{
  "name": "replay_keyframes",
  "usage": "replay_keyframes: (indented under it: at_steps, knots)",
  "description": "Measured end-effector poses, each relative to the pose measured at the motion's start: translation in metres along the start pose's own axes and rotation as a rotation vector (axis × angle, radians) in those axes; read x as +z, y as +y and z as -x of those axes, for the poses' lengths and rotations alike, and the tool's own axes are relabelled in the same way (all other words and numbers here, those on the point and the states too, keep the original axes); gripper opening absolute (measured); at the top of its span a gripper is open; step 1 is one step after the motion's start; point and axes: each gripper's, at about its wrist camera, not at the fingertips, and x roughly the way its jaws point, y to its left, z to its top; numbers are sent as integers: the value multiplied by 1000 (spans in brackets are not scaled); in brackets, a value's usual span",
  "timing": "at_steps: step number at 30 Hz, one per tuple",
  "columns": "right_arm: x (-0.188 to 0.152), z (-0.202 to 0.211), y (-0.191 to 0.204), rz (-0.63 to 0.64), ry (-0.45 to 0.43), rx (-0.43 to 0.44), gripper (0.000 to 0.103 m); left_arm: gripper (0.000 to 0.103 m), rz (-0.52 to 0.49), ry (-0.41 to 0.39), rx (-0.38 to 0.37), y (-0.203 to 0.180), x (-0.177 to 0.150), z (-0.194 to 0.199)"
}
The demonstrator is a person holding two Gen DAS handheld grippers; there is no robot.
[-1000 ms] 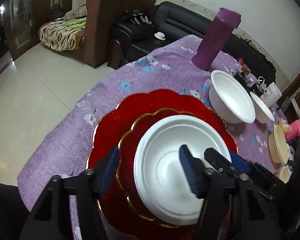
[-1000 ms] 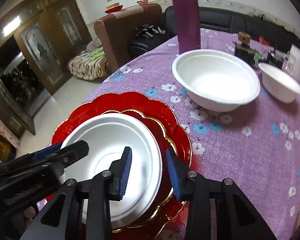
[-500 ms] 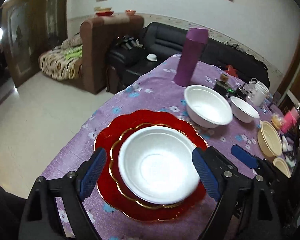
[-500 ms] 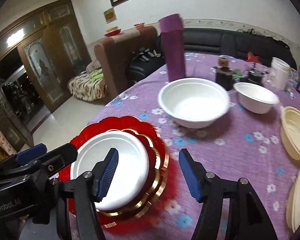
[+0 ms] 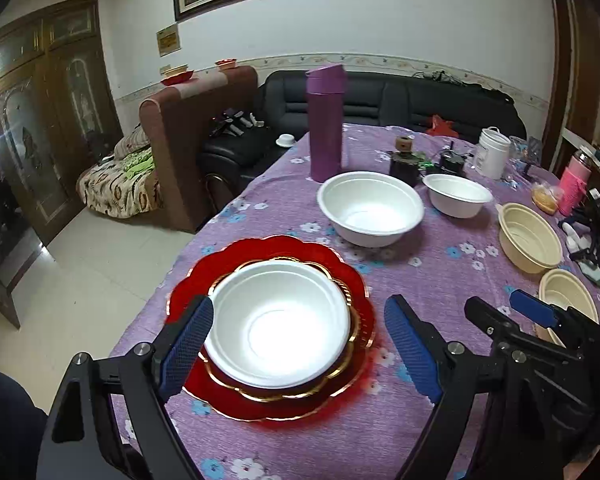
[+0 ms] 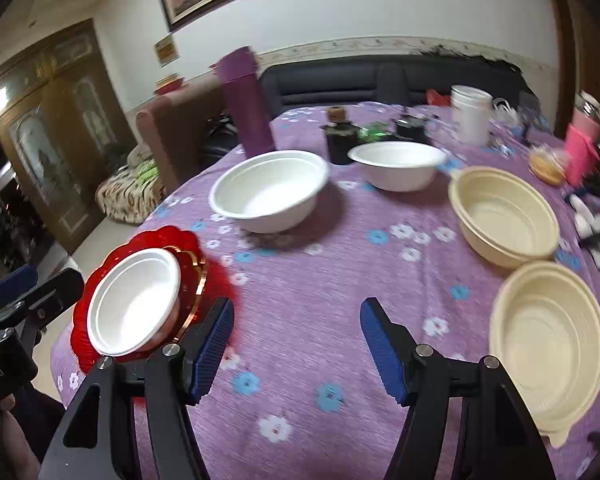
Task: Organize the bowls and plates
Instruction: 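Grasp the rim of the large beige plastic bowl with both tools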
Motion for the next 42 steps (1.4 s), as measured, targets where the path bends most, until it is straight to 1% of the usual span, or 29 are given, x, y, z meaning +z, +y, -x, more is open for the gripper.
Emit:
replay_keyframes:
  at_steps: [3, 10, 12, 15, 17, 19, 21, 23, 26, 29, 34, 35, 39, 41, 42]
  knots:
    - [-3, 9, -15, -30, -13, -5, 70, 87, -23, 2, -5, -11, -1, 0]
    - [-9, 24, -41, -55, -41, -45, 71, 87, -59, 15, -19, -29, -5, -1]
    - [-10, 27, -50, -66, -45, -61, 71, 87, -68, 24, -25, -35, -5, -3]
    - [-13, 34, -67, -72, -56, -102, 71, 87, -82, 41, -53, -44, -6, -6]
    - [-14, 42, -77, -50, -72, -158, 71, 87, -88, 62, -103, -51, -6, -8]
    - [-14, 52, -87, -19, -98, -244, 71, 87, -90, 81, -155, -59, -6, -10]
    - [-13, 62, -102, 0, -114, -341, 72, 87, -89, 105, -236, -70, -6, -13]
    - [-10, 67, -119, -10, -110, -405, 74, 87, -90, 137, -294, -84, -6, -20]
    - [-7, 66, -147, -58, -73, -455, 75, 87, -109, 170, -329, -109, -5, -31]
    - [-8, 58, -169, -97, -27, -499, 74, 87, -125, 222, -381, -137, -4, -46]
    - [-18, 42, -190, -159, 46, -503, 74, 87, -150, 301, -430, -179, -6, -74]
    - [-20, 40, -192, -170, 57, -498, 74, 87, -148, 326, -446, -188, -7, -81]
    - [-27, 36, -197, -192, 81, -481, 74, 86, -139, 379, -468, -208, -10, -100]
    - [-29, 35, -199, -201, 88, -473, 74, 81, -139, 397, -483, -217, -13, -108]
    - [-31, 34, -199, -205, 92, -468, 74, 75, -140, 404, -498, -220, -14, -111]
